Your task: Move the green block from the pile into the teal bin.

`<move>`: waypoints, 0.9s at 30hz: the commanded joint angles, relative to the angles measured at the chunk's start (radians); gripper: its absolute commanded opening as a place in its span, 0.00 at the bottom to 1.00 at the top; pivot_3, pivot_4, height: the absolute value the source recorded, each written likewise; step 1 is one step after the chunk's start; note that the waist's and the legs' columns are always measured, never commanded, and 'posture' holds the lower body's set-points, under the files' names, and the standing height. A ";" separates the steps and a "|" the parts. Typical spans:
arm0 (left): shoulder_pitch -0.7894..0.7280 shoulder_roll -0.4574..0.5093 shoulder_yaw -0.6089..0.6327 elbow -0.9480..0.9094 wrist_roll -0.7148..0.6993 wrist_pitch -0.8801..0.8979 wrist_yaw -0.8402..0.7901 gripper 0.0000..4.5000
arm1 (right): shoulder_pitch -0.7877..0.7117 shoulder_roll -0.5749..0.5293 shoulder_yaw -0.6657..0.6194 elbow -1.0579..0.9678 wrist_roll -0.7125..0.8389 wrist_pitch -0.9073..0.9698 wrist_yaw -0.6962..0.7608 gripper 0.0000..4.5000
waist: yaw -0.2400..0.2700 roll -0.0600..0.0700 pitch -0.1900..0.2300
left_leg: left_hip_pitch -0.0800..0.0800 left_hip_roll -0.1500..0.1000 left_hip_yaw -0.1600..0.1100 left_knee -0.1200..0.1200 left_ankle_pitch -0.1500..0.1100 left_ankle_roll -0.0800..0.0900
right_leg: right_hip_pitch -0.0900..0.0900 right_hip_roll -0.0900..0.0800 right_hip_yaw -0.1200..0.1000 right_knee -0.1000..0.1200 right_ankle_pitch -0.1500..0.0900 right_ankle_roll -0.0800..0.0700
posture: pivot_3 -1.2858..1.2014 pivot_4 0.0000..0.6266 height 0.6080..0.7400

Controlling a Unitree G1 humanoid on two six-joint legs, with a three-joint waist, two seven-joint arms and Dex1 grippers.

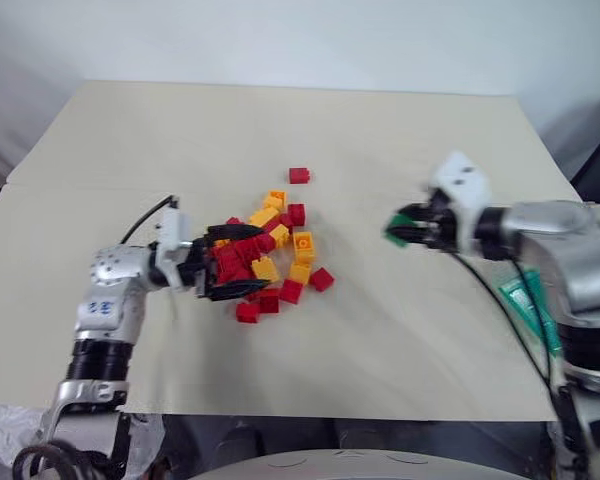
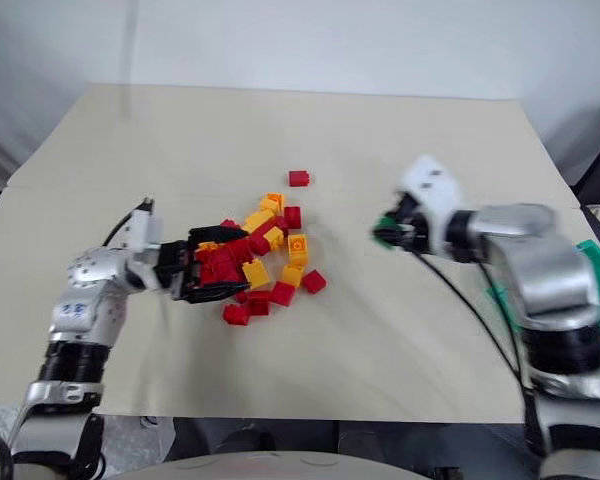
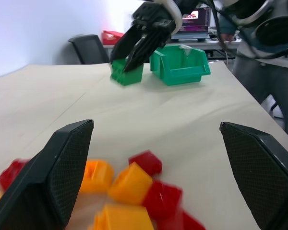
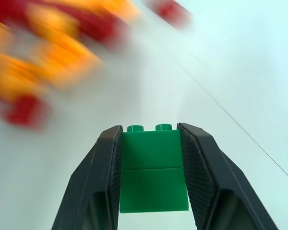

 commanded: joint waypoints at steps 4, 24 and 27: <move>-0.114 -0.085 -0.066 0.067 0.051 0.000 0.038 1.00 | 0.247 -0.288 -0.196 0.035 -0.076 -0.010 0.017 0.31 | 0.006 0.000 0.000 | 0.002 -0.001 0.001 0.000 0.000 0.001 | 0.001 0.001 0.002 -0.002 0.000 0.001 | 0.52 0.24 1.00; -0.149 -0.126 -0.075 0.126 0.067 -0.011 0.017 1.00 | 0.418 -0.479 -0.273 0.213 -0.073 -0.192 0.105 0.74 | 0.005 0.001 0.001 | 0.004 -0.006 0.007 0.001 0.002 0.005 | 0.002 0.001 0.013 -0.004 0.004 0.008 | 0.52 0.24 1.00; -0.145 -0.104 -0.054 0.109 0.043 0.044 0.021 1.00 | 0.381 -0.488 -0.270 0.203 -0.051 -0.193 0.121 0.96 | 0.001 0.001 0.001 | 0.005 -0.005 0.007 0.001 0.002 0.005 | 0.002 0.001 0.013 -0.003 0.004 0.008 | 0.52 0.24 1.00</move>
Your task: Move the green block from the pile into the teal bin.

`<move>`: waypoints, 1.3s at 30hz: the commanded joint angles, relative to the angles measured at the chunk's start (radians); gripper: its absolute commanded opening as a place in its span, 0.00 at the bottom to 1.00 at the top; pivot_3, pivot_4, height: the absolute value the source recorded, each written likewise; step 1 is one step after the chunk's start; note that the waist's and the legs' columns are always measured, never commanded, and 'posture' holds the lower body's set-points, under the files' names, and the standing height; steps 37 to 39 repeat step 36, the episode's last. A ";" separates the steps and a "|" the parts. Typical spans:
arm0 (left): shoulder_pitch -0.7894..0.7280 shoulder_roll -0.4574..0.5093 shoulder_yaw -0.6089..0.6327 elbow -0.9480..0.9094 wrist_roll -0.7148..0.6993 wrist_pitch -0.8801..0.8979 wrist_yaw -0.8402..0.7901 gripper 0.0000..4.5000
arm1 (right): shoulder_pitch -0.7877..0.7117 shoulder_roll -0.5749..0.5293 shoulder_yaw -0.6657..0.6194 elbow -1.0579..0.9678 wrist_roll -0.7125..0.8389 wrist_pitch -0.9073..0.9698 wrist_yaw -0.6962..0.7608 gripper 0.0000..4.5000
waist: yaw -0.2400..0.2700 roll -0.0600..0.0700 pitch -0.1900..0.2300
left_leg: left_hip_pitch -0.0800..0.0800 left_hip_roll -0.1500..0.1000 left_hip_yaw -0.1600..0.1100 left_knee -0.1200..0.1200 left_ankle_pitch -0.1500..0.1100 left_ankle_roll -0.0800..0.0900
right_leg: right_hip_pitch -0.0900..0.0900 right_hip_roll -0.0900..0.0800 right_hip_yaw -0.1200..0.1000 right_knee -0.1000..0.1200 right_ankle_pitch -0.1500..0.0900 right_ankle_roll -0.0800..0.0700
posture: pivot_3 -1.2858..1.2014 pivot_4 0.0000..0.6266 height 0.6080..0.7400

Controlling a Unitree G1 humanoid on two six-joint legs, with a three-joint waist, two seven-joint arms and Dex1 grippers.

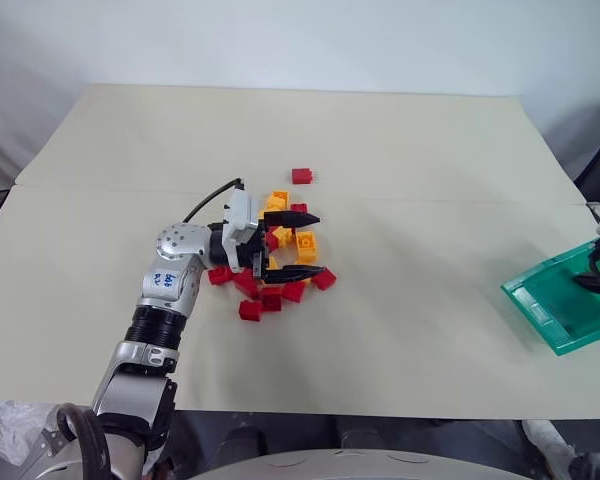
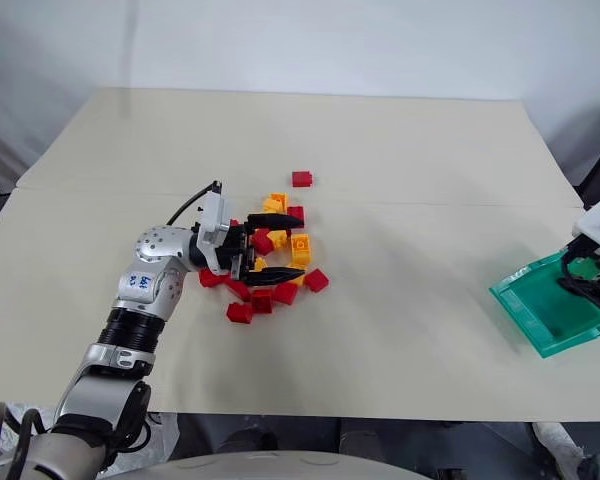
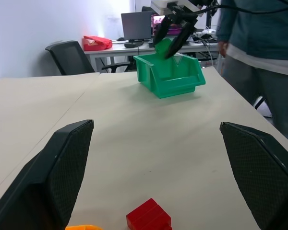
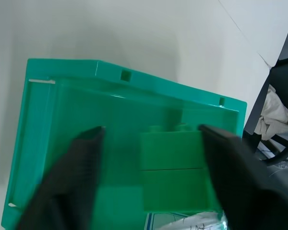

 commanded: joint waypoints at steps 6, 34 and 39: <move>0.055 0.107 0.066 -0.115 -0.043 0.216 0.074 1.00 | -0.101 -0.037 -0.005 -0.071 0.064 0.033 0.039 0.99 | -0.002 0.000 0.000 | 0.001 0.001 -0.001 0.000 0.000 0.000 | -0.001 0.001 0.000 0.002 0.000 0.000 | 0.52 0.24 1.00; 0.489 0.451 0.430 -0.178 -0.106 0.196 0.077 1.00 | -0.144 0.461 0.246 -0.051 0.273 -0.498 0.289 0.99 | -0.014 -0.002 0.000 | 0.000 0.000 -0.001 0.000 0.000 0.000 | 0.000 -0.003 -0.003 0.002 0.000 -0.001 | 0.52 0.24 1.00; 0.510 0.451 0.460 -0.189 -0.113 0.175 0.090 1.00 | -0.169 0.498 0.259 -0.023 0.273 -0.518 0.274 0.99 | -0.014 -0.002 0.000 | 0.001 0.000 -0.001 0.001 0.000 0.000 | 0.000 -0.004 -0.003 0.003 0.000 -0.001 | 0.52 0.24 1.00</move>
